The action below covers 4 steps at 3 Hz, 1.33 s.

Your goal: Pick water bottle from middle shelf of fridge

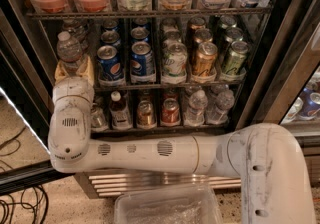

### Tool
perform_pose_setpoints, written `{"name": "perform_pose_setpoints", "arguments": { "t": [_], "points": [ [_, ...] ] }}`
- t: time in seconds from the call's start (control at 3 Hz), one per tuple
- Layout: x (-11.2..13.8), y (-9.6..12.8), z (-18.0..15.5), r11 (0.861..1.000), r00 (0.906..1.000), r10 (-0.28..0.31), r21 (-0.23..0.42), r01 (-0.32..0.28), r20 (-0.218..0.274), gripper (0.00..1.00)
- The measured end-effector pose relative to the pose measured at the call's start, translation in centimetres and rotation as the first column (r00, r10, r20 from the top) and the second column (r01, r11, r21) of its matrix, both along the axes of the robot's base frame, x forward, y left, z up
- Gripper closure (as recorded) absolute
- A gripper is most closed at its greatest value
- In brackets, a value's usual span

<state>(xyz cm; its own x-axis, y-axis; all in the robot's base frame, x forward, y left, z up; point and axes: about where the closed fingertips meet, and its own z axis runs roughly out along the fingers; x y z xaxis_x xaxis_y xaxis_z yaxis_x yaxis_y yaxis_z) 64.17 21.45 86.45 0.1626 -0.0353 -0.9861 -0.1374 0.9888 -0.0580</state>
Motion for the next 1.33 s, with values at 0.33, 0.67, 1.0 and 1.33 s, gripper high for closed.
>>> {"name": "perform_pose_setpoints", "arguments": {
  "t": [0.33,0.67,1.0,1.33],
  "points": [
    [-0.38,0.16,-0.15,1.000,0.9994,-0.006,-0.030,0.007,0.033,1.00],
    [-0.49,0.48,-0.55,0.999,0.9985,-0.005,-0.052,0.008,0.055,1.00],
    [-0.50,0.50,-0.16,0.999,0.9984,-0.005,-0.052,0.008,0.056,1.00],
    [-0.83,1.06,-0.29,0.998,0.9972,0.008,-0.059,-0.003,0.074,1.00]
  ]
}}
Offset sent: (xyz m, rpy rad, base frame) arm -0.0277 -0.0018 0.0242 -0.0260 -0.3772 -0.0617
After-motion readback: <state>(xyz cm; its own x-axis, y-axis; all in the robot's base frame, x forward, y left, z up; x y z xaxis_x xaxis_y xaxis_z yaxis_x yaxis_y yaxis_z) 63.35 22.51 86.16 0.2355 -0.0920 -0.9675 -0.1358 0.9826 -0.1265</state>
